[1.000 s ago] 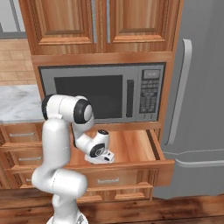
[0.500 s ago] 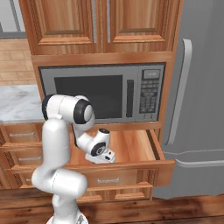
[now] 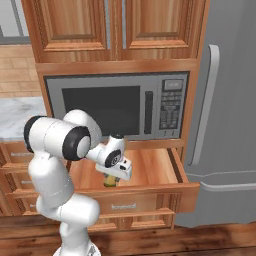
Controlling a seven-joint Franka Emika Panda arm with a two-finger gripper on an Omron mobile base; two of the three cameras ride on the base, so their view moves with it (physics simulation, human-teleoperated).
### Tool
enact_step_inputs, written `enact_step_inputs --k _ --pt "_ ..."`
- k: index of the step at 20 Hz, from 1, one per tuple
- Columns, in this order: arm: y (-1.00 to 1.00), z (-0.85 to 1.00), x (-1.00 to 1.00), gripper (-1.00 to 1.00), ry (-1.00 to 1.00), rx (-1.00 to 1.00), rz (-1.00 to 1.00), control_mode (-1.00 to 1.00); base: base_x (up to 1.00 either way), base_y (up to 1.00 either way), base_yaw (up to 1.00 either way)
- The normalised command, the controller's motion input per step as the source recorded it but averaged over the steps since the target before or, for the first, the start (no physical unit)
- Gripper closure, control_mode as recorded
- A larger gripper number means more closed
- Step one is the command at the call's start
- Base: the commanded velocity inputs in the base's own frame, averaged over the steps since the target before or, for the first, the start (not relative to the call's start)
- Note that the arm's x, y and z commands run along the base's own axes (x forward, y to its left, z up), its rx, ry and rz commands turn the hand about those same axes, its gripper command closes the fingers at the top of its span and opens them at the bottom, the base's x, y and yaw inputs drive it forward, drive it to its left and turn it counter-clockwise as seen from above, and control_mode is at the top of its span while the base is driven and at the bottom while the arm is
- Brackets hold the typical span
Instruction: Restock the sink supplies by placing the sponge and soap dispenser on the counter and next to the sink. Make sure the soap dispenser is upright.
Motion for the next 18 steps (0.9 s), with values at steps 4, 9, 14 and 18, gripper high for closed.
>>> enact_step_inputs --k 4,9,14,18 --pt "0.0 1.0 -0.32 1.0 -0.15 0.0 0.04 -1.0 0.0 0.0 0.0" --pt "0.0 1.0 -0.71 1.0 -0.19 0.0 0.05 -1.0 0.0 0.0 0.0" --pt "0.11 1.0 -0.7 1.0 -0.1 0.0 0.04 -1.0 0.0 0.0 0.0" --pt "0.29 0.76 -0.49 1.0 0.02 -0.02 0.06 -1.0 0.0 0.0 0.0"
